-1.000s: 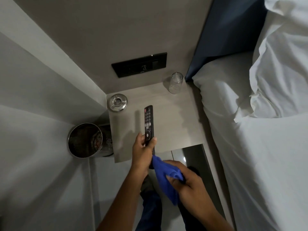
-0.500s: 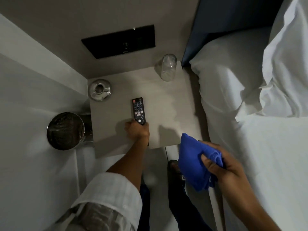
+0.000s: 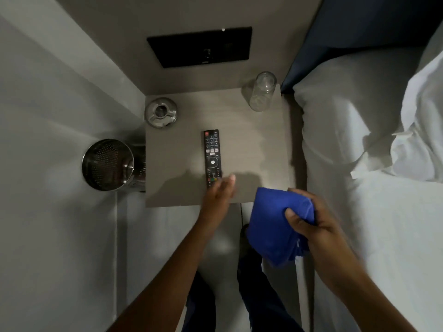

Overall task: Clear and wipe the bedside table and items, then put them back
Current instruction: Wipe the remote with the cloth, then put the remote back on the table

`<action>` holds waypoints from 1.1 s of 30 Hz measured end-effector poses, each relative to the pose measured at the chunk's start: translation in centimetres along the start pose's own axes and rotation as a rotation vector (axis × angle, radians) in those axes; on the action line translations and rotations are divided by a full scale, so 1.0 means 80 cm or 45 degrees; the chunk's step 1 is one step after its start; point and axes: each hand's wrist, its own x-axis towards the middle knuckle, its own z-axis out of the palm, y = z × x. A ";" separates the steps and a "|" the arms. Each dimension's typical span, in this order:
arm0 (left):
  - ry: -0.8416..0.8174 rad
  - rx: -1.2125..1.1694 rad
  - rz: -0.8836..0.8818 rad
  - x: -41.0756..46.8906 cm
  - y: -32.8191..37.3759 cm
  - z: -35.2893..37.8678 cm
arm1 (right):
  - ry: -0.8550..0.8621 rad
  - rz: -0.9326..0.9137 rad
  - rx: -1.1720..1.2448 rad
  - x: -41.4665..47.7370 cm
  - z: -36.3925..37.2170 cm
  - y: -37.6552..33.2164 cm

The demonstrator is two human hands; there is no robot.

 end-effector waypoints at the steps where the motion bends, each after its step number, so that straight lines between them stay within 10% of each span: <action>1: -0.175 -0.153 -0.104 -0.027 0.001 -0.011 | -0.002 0.021 0.003 -0.001 0.011 -0.001; 6: -0.500 -0.613 -0.093 -0.141 -0.019 -0.095 | -0.021 0.087 -0.007 -0.017 0.087 0.002; 20: 1.238 -0.337 0.128 -0.350 -0.093 -0.407 | -0.747 -0.077 -0.802 -0.187 0.451 0.024; 33: 1.507 0.208 0.158 -0.427 -0.192 -0.560 | -0.832 0.114 -0.902 -0.300 0.672 0.090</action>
